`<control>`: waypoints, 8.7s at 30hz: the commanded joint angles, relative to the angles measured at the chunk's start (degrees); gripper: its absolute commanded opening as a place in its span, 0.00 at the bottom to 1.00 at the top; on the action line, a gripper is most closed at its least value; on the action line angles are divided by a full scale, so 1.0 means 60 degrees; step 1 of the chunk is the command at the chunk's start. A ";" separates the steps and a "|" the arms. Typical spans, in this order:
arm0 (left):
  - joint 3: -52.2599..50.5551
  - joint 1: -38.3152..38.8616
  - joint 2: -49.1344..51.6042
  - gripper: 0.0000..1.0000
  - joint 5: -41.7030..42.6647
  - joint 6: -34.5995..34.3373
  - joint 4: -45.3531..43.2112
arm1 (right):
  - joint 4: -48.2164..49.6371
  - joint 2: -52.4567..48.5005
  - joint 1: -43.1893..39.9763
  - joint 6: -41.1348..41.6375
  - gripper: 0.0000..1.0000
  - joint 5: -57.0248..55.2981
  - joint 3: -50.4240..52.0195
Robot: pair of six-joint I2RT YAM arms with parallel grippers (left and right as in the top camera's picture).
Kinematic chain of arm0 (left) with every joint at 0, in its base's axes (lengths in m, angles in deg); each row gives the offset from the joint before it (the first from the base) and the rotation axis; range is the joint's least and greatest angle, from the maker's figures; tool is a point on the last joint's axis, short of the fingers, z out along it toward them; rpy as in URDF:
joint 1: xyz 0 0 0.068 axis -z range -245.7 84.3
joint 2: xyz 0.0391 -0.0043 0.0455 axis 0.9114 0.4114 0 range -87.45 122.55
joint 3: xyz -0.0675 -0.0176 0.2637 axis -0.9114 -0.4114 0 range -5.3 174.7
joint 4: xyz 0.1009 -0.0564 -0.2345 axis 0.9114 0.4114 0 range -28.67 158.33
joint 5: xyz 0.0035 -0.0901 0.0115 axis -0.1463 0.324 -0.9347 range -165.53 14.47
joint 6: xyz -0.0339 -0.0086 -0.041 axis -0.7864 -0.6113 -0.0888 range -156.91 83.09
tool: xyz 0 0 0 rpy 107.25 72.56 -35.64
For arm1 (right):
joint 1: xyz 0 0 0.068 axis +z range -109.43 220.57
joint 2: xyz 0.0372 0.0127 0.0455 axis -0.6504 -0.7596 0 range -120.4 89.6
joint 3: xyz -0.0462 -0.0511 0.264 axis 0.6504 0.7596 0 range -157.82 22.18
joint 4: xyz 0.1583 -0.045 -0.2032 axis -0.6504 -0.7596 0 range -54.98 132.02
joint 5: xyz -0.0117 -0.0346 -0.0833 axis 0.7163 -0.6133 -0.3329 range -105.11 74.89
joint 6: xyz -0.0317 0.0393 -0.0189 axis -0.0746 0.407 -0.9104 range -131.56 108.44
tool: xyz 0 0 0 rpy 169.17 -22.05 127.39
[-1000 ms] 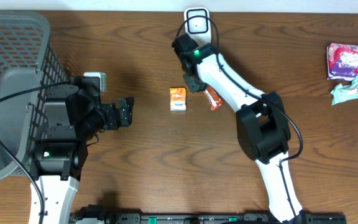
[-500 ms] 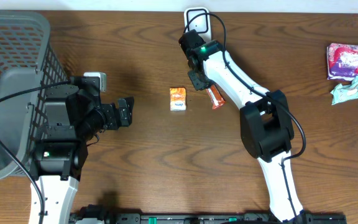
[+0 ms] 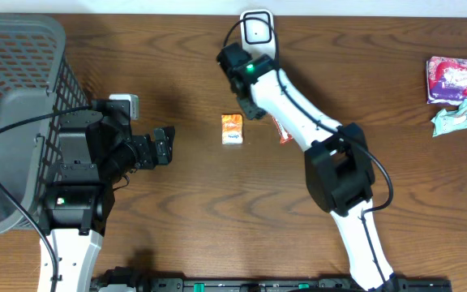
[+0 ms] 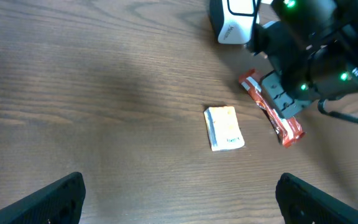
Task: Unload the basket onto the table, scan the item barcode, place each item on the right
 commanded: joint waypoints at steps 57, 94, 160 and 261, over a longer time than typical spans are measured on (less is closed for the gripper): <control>-0.0044 -0.0033 0.0036 0.97 0.0047 0.0127 -0.0011 | 0.2350 0.0106 0.0412 -0.0747 0.43 -0.4171 0.2357; -0.0044 -0.0033 0.0036 0.97 0.0047 0.0127 -0.0011 | 0.2878 0.0102 -0.0306 -0.0568 0.38 -0.1300 0.2871; -0.0044 -0.0033 0.0036 0.97 0.0047 0.0127 -0.0011 | 0.0484 0.0106 -0.5085 0.1038 0.27 0.7639 0.1628; -0.0044 -0.0033 0.0036 0.97 0.0047 0.0127 -0.0011 | 1.0888 -0.1308 -0.4003 0.6659 0.01 1.0630 -0.0878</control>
